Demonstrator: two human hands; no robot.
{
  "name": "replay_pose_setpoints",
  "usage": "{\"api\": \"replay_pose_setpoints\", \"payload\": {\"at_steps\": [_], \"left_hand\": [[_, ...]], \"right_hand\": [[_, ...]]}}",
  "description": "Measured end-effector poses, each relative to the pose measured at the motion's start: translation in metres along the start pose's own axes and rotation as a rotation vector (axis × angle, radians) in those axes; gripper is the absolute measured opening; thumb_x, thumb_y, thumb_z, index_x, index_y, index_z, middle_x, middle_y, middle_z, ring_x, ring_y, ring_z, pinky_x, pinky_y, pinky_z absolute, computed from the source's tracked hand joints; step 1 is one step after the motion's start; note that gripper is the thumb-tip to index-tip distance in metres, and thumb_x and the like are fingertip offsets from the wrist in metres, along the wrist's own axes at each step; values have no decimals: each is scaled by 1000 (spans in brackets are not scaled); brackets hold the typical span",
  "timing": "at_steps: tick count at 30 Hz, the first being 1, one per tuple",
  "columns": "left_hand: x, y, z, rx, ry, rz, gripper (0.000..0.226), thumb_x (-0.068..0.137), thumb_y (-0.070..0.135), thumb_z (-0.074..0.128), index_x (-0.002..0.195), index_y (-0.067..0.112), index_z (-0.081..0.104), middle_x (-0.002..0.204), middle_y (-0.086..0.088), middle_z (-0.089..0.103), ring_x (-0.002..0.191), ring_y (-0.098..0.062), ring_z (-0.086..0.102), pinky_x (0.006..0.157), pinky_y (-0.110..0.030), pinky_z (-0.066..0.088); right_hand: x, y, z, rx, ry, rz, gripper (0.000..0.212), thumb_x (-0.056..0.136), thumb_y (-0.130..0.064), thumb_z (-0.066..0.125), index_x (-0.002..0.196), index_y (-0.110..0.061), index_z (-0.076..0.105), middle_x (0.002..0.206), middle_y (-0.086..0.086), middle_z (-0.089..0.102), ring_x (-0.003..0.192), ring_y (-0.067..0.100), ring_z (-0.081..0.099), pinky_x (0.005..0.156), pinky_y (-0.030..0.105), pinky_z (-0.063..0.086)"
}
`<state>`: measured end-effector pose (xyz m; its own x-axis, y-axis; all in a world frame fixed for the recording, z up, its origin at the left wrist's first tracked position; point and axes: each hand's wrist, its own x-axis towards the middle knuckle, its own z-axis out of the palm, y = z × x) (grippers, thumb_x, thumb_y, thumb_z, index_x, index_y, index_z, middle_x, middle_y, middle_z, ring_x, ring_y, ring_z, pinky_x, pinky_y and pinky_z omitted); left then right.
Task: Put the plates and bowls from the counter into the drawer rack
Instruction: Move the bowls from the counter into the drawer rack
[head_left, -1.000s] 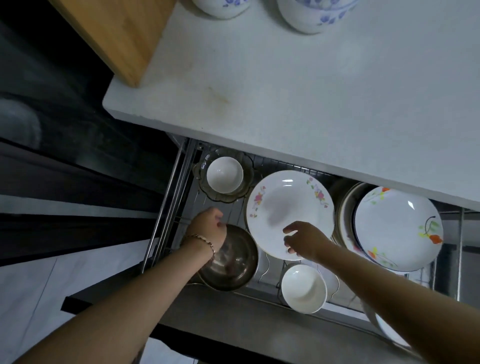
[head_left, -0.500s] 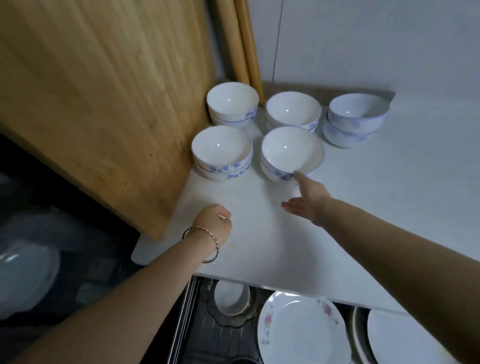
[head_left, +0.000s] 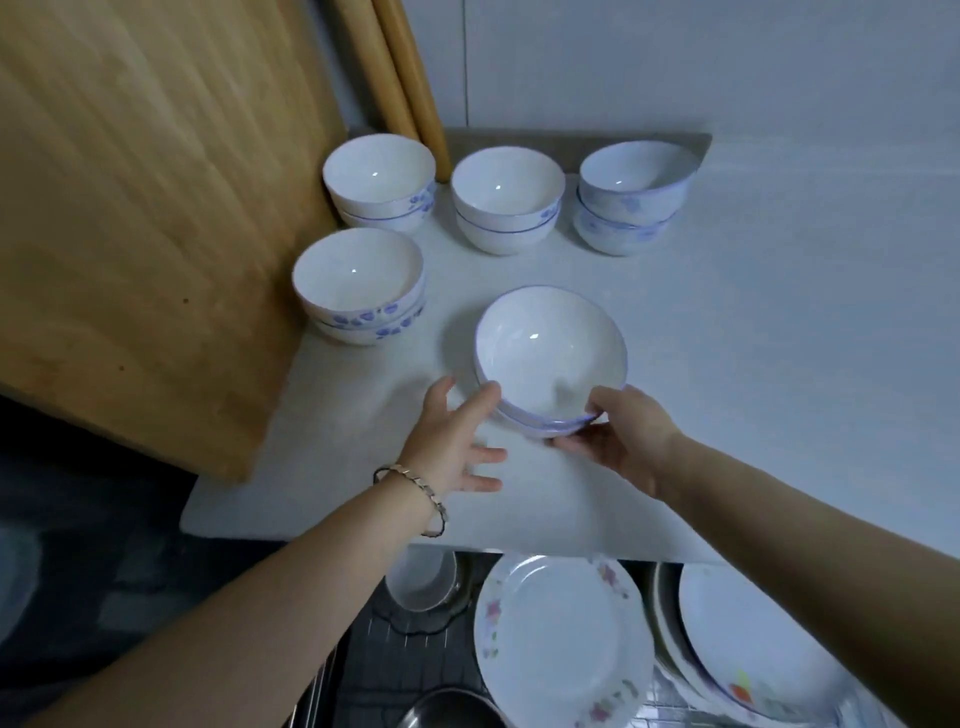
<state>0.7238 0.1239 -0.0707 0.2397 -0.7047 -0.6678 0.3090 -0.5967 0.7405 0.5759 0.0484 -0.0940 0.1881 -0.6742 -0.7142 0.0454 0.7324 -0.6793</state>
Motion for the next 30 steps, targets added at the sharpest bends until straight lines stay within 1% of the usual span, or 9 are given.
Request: {"api": "replay_pose_setpoints", "payload": {"at_steps": [3, 5, 8, 12, 15, 20, 22, 26, 30], "left_hand": [[-24, -12, 32, 126, -50, -9, 40, 90, 36, 54, 125, 38, 34, 116, -2, 55, 74, -31, 67, 61, -37, 57], [-41, -35, 54, 145, -33, -26, 34, 90, 15, 53, 113, 33, 37, 103, -5, 58, 59, -30, 64, 57, -42, 57], [-70, -81, 88, 72, -14, -48, 48, 86, -13, 38, 113, 27, 38, 110, -9, 51, 64, -29, 56, 38, -37, 53], [-102, -149, 129, 80, -51, -67, 55, 83, -18, 35, 120, 23, 43, 96, -6, 57, 71, -20, 54, 32, -29, 51], [-117, -195, 148, 288, -169, -11, 59, 69, 3, 47, 122, 29, 42, 99, 1, 59, 90, -21, 58, 51, -27, 55], [-119, -251, 153, 317, -347, -281, 66, 67, 39, 69, 127, 30, 41, 92, 6, 61, 82, -25, 63, 61, -32, 56], [-103, -270, 141, 307, -287, -367, 65, 72, 61, 60, 124, 24, 51, 96, 4, 64, 84, -19, 63, 74, -31, 53], [-69, -316, 119, 947, -95, -354, 44, 94, 28, 48, 133, 9, 44, 132, -12, 54, 115, -25, 54, 100, -31, 45], [-42, -355, 121, 1009, -95, -548, 50, 97, 22, 40, 144, 8, 27, 146, -13, 40, 129, -27, 45, 103, -31, 39]], "right_hand": [[-48, 12, -51, -112, -80, 0, 24, 85, 4, 38, 99, -9, 53, 86, 14, 63, 63, 27, 67, 61, 33, 61], [-79, 18, -86, -232, -132, 1, 31, 86, 3, 41, 106, -15, 55, 88, 9, 67, 62, 22, 70, 64, 32, 62], [-119, 28, -140, -449, -165, 14, 41, 86, 3, 48, 118, -23, 50, 86, 5, 68, 61, 20, 69, 67, 31, 62], [-149, 45, -200, -667, -131, 73, 38, 86, -4, 54, 116, -25, 48, 83, 7, 67, 68, 22, 67, 65, 29, 61], [-150, 69, -235, -884, -141, 11, 41, 90, -11, 51, 124, -34, 46, 92, 1, 64, 76, 16, 64, 53, 19, 51], [-127, 135, -281, -1272, -188, -22, 55, 90, -10, 41, 139, -35, 38, 130, 8, 59, 115, 27, 56, 85, 27, 45], [-118, 155, -291, -1327, -214, -26, 56, 92, -9, 39, 141, -37, 36, 134, 6, 57, 118, 27, 54, 88, 26, 43], [-98, 179, -299, -1486, -279, -55, 54, 97, -13, 37, 144, -37, 28, 137, 11, 55, 118, 28, 56, 97, 31, 43], [-76, 195, -295, -1626, -333, -91, 56, 96, -14, 38, 145, -34, 25, 127, 15, 61, 111, 31, 61, 96, 38, 48]]}}
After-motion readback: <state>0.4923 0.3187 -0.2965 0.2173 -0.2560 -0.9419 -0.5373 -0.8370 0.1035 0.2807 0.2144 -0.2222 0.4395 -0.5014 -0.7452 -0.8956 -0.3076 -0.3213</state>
